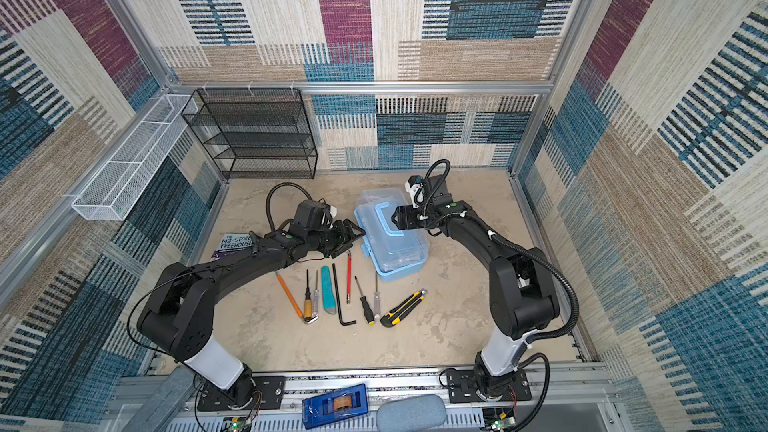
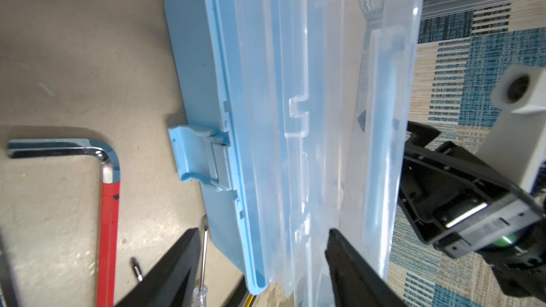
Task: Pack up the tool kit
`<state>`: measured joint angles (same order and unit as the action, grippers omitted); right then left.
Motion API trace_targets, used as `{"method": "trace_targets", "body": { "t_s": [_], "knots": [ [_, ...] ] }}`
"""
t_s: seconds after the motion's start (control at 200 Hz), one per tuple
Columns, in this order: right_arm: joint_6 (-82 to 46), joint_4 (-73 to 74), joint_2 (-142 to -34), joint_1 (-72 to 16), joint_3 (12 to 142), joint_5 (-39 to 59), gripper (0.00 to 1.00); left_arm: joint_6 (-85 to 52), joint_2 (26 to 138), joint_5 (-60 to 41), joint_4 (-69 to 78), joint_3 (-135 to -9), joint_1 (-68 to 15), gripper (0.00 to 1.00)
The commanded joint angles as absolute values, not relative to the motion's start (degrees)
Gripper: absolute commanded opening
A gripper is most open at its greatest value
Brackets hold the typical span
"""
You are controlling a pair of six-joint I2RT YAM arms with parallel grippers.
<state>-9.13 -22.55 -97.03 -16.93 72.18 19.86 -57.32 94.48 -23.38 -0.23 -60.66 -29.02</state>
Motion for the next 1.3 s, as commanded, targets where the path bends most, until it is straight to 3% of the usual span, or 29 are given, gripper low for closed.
{"method": "trace_targets", "body": {
  "t_s": [0.0, 0.926, 1.097, 1.297],
  "knots": [
    [-13.62, -19.08, -96.08, -15.45, 70.54, 26.87, 0.62, -59.65, 93.98, -25.74, 5.93, -61.43, -29.08, 0.71],
    [-27.45, -2.84, -94.74, -10.67, 61.88, 42.93, 0.64, -66.0, 102.96, -29.4, 22.59, -68.72, -32.42, 0.62],
    [-28.26, -1.98, -95.06, -10.1, 61.55, 43.5, 0.68, -66.66, 104.44, -30.05, 23.7, -71.17, -32.43, 0.55],
    [-28.61, -1.42, -94.82, -9.15, 61.0, 43.12, 0.74, -68.46, 106.57, -30.51, 26.09, -73.19, -32.52, 0.39]
  ]
}}
